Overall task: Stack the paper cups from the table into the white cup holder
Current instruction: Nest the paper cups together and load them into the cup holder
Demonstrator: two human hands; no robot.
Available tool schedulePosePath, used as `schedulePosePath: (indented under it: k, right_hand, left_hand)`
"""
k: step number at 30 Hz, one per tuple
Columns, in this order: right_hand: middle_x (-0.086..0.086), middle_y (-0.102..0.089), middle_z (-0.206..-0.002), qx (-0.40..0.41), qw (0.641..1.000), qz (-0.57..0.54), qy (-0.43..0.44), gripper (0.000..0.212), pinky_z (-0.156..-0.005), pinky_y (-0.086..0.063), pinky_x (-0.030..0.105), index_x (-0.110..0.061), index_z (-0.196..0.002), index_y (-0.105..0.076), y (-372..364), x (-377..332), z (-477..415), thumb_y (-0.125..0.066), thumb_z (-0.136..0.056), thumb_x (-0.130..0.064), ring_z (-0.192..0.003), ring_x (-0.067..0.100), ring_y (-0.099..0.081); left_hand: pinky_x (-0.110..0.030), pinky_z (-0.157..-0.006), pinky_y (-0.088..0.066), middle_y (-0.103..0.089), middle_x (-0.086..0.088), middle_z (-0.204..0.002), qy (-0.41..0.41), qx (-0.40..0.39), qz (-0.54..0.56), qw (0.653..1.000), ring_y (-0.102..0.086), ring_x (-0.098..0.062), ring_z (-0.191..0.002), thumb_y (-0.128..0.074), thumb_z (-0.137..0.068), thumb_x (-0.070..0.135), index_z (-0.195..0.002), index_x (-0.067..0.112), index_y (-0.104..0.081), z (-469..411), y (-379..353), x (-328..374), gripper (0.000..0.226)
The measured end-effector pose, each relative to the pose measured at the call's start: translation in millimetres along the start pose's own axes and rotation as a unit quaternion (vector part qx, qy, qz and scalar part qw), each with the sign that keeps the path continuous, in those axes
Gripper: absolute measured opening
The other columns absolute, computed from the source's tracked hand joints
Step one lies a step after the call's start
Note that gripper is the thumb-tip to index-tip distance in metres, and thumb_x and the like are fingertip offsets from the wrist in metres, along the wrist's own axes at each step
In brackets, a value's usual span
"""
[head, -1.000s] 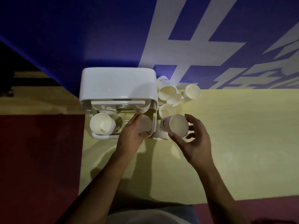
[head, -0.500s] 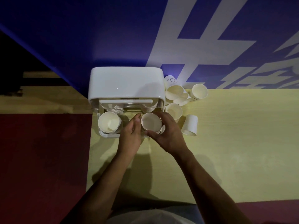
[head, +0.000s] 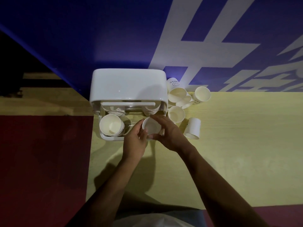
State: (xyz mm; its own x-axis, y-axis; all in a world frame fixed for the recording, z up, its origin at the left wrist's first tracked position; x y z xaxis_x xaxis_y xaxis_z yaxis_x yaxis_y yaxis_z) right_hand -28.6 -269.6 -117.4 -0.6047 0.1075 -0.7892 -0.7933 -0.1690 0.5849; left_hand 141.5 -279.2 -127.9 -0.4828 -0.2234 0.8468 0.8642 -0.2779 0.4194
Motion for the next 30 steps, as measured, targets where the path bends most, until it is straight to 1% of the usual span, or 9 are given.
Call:
schedulePosePath:
  k: [3,6,9,12,16,20,22,25,30]
  right_hand:
    - [-0.004,-0.052,-0.148,-0.022,1.0,0.001,0.003,0.085,-0.108,-0.046,0.039,-0.028,-0.152,-0.045,4,0,-2,-0.086,-0.078,-0.037,-0.132,0.013,-0.049]
    - [-0.01,-0.053,-0.145,0.0,1.0,-0.023,-0.001,0.081,-0.103,-0.047,0.026,-0.034,-0.151,-0.043,10,-3,8,-0.079,-0.082,-0.053,-0.128,0.009,-0.053]
    - [-0.014,-0.065,-0.12,0.121,0.989,-0.056,-0.065,0.045,-0.081,-0.05,0.016,-0.03,-0.133,-0.061,22,0,38,-0.071,-0.092,-0.047,-0.097,0.003,-0.062]
    - [-0.019,-0.071,-0.101,0.181,0.974,-0.087,-0.107,0.013,-0.068,-0.045,0.011,-0.026,-0.107,-0.072,32,14,71,-0.07,-0.096,-0.033,-0.083,0.005,-0.065]
    - [-0.021,-0.072,-0.098,0.181,0.968,-0.089,-0.148,0.012,-0.066,-0.043,0.008,-0.025,-0.105,-0.075,52,41,102,-0.072,-0.094,-0.029,-0.081,0.004,-0.066]
    - [-0.021,-0.072,-0.1,0.19,0.962,-0.102,-0.168,0.009,-0.064,-0.044,0.009,-0.026,-0.102,-0.075,84,68,123,-0.073,-0.094,-0.025,-0.082,0.002,-0.065]
    - [-0.02,-0.073,-0.1,0.194,0.96,-0.107,-0.173,0.009,-0.064,-0.043,0.008,-0.025,-0.103,-0.076,101,85,129,-0.073,-0.094,-0.024,-0.082,0.002,-0.065]
    - [-0.02,-0.074,-0.098,0.189,0.958,-0.119,-0.181,0.009,-0.065,-0.043,0.007,-0.024,-0.102,-0.076,119,109,132,-0.072,-0.094,-0.024,-0.083,0.002,-0.066]
    - [-0.017,-0.073,-0.1,0.159,0.964,-0.119,-0.177,0.009,-0.065,-0.043,0.01,-0.023,-0.102,-0.075,143,138,119,-0.071,-0.094,-0.026,-0.079,0.003,-0.066]
  left_hand:
    - [-0.028,-0.094,-0.054,-0.071,0.012,-0.118,0.012,0.007,0.014,1.0,-0.066,-0.004,-0.109,-0.058,-0.102,0.019,-0.14,0.03,-0.059,2,-2,2,0.04]
    - [-0.025,-0.09,-0.048,-0.068,0.004,-0.12,0.003,0.069,-0.032,0.997,-0.064,-0.013,-0.11,-0.062,-0.101,0.026,-0.141,0.022,-0.057,13,1,18,0.041]
    - [-0.022,-0.088,-0.045,-0.064,0.002,-0.125,-0.066,0.134,-0.071,0.986,-0.059,-0.01,-0.109,-0.061,-0.1,0.034,-0.134,0.02,-0.06,35,0,51,0.037]
    - [-0.028,-0.092,-0.048,-0.059,0.002,-0.13,-0.141,0.093,-0.108,0.98,-0.055,-0.014,-0.117,-0.065,-0.096,0.035,-0.132,0.022,-0.057,38,-22,96,0.039]
    - [-0.042,-0.108,-0.043,-0.054,-0.005,-0.142,-0.278,0.081,-0.312,0.905,-0.048,-0.027,-0.131,-0.073,-0.083,0.04,-0.139,0.018,-0.052,-8,-67,150,0.064]
    - [-0.048,-0.119,-0.028,-0.039,-0.012,-0.157,-0.223,0.075,-0.534,0.812,-0.038,-0.035,-0.141,-0.08,-0.077,0.04,-0.151,0.021,-0.036,-62,-93,178,0.088]
    - [-0.05,-0.12,-0.026,-0.033,-0.015,-0.158,-0.187,0.052,-0.631,0.751,-0.036,-0.038,-0.14,-0.076,-0.083,0.037,-0.152,0.02,-0.026,-77,-103,175,0.087]
    - [-0.049,-0.115,-0.03,-0.039,-0.012,-0.146,-0.183,0.051,-0.693,0.695,-0.044,-0.036,-0.128,-0.07,-0.086,0.032,-0.143,0.02,-0.028,-88,-110,165,0.072]
    - [-0.043,-0.111,-0.037,-0.047,-0.012,-0.139,-0.214,0.012,-0.723,0.657,-0.053,-0.032,-0.122,-0.075,-0.084,0.031,-0.14,0.018,-0.033,-93,-109,161,0.071]
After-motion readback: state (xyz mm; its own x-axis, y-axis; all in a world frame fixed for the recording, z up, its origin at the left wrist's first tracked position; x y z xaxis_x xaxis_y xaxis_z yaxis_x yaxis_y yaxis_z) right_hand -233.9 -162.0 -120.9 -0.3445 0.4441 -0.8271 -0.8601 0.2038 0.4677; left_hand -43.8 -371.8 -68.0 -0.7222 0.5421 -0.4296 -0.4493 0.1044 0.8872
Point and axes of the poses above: each hand's wrist, its own z-axis away from the middle knuckle, its own y-axis out of the back of the hand, x = y × z, the point moved 1 cm from there along -z, towards the middle knuckle
